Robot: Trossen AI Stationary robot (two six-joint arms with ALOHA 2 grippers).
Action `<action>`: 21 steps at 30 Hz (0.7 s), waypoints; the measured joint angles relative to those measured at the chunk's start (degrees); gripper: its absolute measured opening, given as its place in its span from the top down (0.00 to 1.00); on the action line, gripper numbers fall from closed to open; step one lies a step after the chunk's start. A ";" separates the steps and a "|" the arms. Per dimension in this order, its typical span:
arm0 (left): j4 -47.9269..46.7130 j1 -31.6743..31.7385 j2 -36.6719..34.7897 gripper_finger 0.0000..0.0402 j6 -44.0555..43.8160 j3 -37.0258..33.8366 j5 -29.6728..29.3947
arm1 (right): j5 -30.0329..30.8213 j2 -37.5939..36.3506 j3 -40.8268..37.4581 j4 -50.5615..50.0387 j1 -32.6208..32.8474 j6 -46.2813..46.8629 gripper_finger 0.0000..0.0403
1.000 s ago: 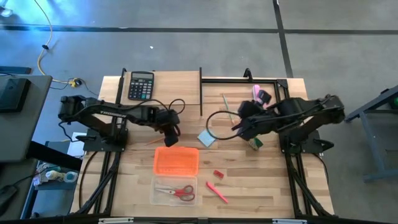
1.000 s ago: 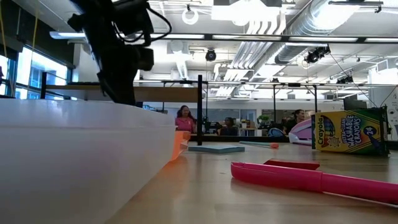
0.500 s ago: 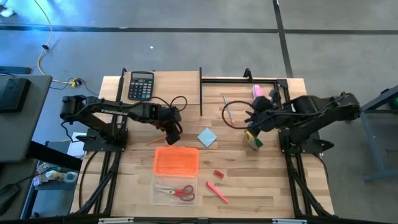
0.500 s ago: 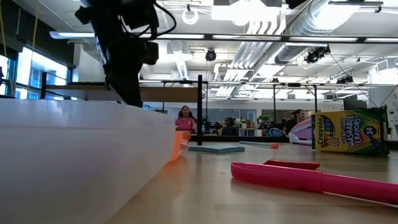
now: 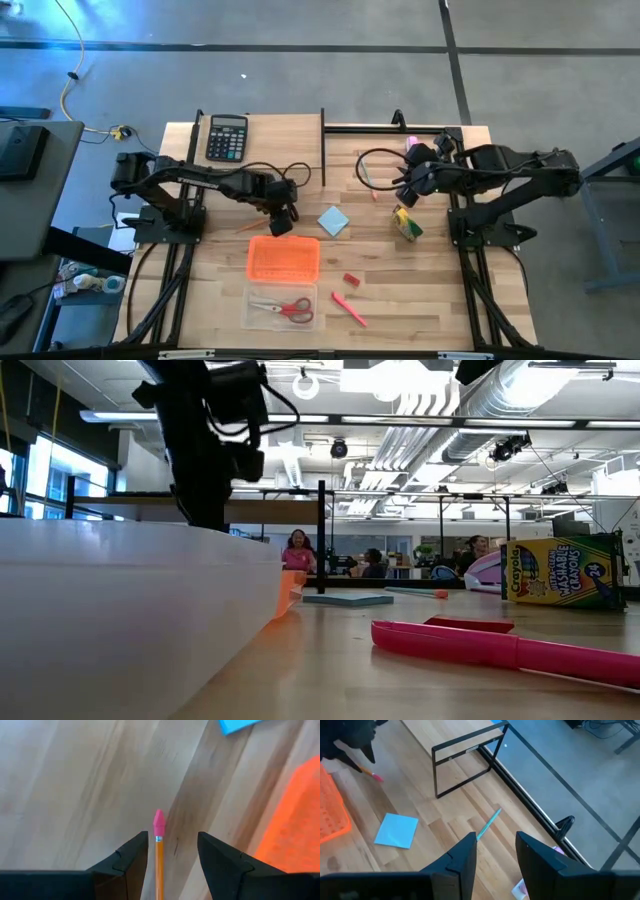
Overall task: Pack school essentials
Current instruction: Put the yellow pencil in the orange supply box
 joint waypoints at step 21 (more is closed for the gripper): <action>3.47 -1.31 9.88 0.60 -2.49 0.01 -7.42 | -2.97 0.04 0.00 1.39 -3.10 -0.17 0.68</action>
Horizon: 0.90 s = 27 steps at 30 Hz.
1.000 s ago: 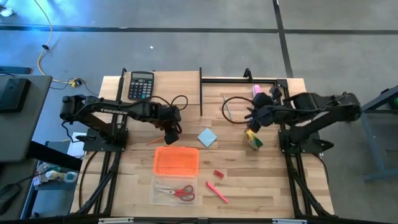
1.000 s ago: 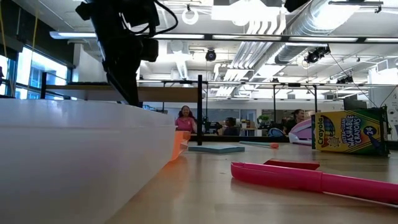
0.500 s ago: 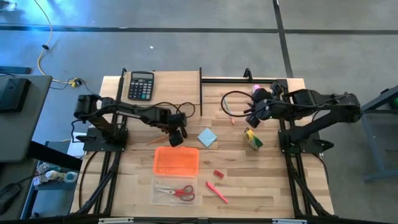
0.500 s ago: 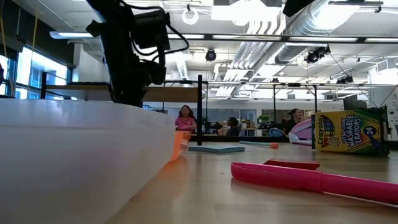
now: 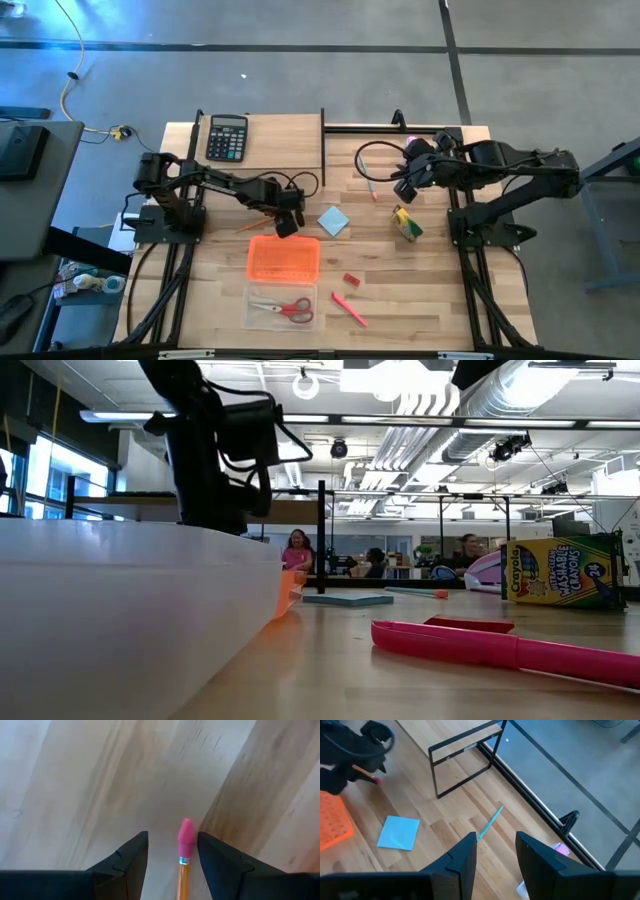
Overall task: Pack school essentials
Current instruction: Put the yellow pencil in the orange supply box
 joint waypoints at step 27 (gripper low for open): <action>0.26 -0.05 2.96 0.91 0.31 0.20 1.76 | -0.84 0.00 0.00 0.52 0.02 0.03 0.68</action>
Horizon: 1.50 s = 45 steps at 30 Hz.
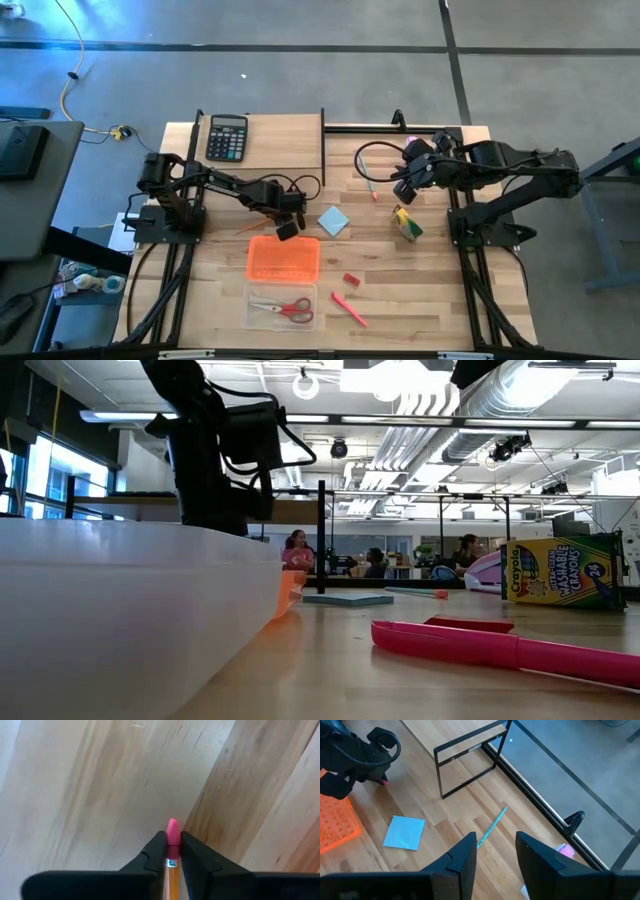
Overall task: Pack school essentials
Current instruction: Put the yellow pencil in the orange supply box
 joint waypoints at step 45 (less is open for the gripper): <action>-20.67 -11.97 0.24 0.96 2.42 24.36 0.62 | 0.02 0.00 0.00 0.68 0.02 1.98 0.68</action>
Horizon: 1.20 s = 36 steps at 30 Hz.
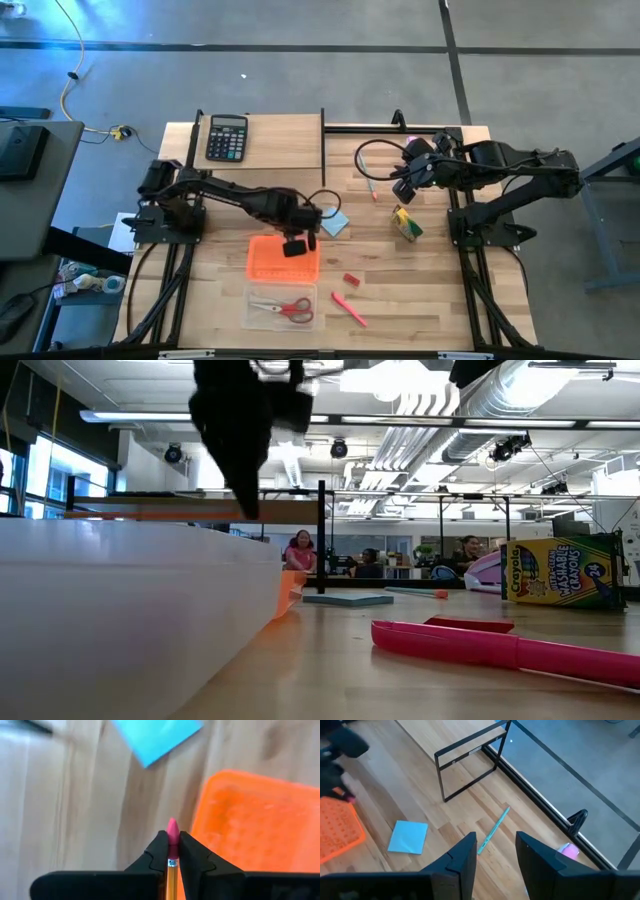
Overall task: Pack school essentials
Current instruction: Put the yellow pencil in the orange supply box
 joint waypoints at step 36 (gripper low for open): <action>12.89 -30.40 3.75 0.96 11.17 11.40 0.36 | -12.47 0.22 0.00 5.41 3.30 17.96 0.68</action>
